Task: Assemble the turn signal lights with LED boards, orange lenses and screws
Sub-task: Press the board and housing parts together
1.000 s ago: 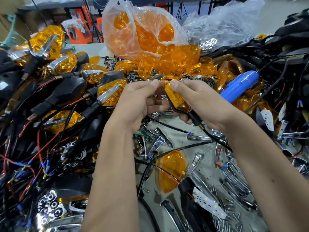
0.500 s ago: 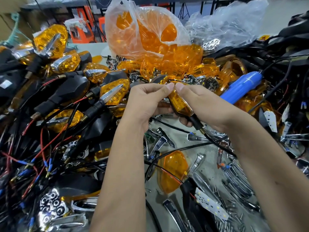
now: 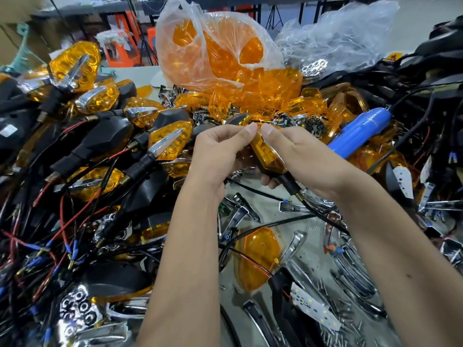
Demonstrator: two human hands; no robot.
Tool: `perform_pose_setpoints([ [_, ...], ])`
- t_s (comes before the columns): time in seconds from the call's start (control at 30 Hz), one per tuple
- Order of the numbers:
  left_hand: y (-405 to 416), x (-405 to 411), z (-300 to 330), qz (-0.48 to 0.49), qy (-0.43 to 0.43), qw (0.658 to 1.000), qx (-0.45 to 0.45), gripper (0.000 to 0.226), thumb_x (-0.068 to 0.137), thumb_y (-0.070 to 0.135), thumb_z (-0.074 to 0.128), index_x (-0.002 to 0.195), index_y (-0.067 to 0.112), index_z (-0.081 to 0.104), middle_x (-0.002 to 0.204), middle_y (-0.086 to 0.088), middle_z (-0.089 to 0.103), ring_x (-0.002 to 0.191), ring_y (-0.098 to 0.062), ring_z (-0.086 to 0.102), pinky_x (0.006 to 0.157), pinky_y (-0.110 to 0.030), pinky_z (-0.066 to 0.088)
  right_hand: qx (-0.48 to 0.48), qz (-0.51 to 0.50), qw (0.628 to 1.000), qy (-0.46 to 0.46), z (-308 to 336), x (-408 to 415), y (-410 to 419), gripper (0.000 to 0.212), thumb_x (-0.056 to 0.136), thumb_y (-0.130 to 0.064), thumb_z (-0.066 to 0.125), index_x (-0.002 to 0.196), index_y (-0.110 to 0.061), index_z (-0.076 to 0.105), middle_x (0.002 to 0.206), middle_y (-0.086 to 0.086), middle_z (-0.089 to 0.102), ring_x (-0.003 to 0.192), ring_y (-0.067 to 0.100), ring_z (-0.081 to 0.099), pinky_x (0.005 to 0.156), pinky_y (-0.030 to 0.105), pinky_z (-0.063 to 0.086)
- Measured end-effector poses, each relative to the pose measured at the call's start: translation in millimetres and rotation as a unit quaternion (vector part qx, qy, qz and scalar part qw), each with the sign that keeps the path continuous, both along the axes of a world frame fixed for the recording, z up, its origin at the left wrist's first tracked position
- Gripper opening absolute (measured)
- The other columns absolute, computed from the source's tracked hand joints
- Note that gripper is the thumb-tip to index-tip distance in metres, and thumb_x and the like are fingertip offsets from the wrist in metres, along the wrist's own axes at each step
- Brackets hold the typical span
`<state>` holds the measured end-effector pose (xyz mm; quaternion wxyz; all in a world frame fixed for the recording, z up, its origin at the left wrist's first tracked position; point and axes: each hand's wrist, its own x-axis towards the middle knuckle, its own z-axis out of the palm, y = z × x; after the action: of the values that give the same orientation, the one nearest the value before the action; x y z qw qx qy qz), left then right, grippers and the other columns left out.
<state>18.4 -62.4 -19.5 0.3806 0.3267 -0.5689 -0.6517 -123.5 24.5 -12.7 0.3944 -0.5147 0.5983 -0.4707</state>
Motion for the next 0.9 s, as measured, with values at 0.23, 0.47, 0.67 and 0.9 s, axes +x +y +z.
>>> perform_pose_setpoints([
  [0.23,2.4,-2.1,-0.9,-0.037,0.069,0.997,-0.005,0.015,0.101,0.01,0.063,0.107,0.006,0.076,0.087,-0.005,0.074,0.082,-0.014,0.071,0.082,-0.034,0.061,-0.112,-0.09,0.986,0.081,-2.5,-4.7,-1.0,0.029,0.097,-0.042,0.071,0.087,-0.016,0.072,0.065,-0.004,0.069,0.054,0.009,0.064,0.051,0.023,0.048],
  [0.47,-0.5,1.6,-1.9,-0.064,0.149,0.987,-0.02,0.021,0.1,0.009,0.061,0.114,0.009,0.076,0.113,-0.01,0.076,0.099,-0.025,0.072,0.081,-0.034,0.06,-0.138,-0.076,0.977,0.142,1.7,-11.0,6.7,0.036,0.083,-0.041,0.086,0.111,-0.023,0.071,0.096,-0.002,0.075,0.087,0.017,0.074,0.079,0.046,0.061],
  [0.67,-2.4,2.9,-2.1,-0.067,0.188,0.978,-0.063,0.021,0.095,0.009,0.065,0.107,0.015,0.082,0.113,-0.006,0.077,0.107,-0.022,0.072,0.085,-0.03,0.057,-0.194,-0.057,0.972,0.119,3.8,-13.4,8.1,0.038,0.085,-0.032,0.086,0.121,-0.024,0.076,0.105,-0.004,0.078,0.097,0.016,0.075,0.085,0.045,0.063],
  [0.9,1.7,-8.3,-3.4,0.035,0.096,0.991,-0.09,0.011,0.097,0.015,0.071,0.094,0.015,0.082,0.086,-0.003,0.078,0.08,-0.015,0.072,0.077,-0.04,0.063,-0.113,-0.02,0.993,0.0,2.3,-11.3,5.9,0.027,0.102,-0.029,0.065,0.112,-0.006,0.075,0.095,0.022,0.074,0.078,0.038,0.075,0.069,0.047,0.065],
])
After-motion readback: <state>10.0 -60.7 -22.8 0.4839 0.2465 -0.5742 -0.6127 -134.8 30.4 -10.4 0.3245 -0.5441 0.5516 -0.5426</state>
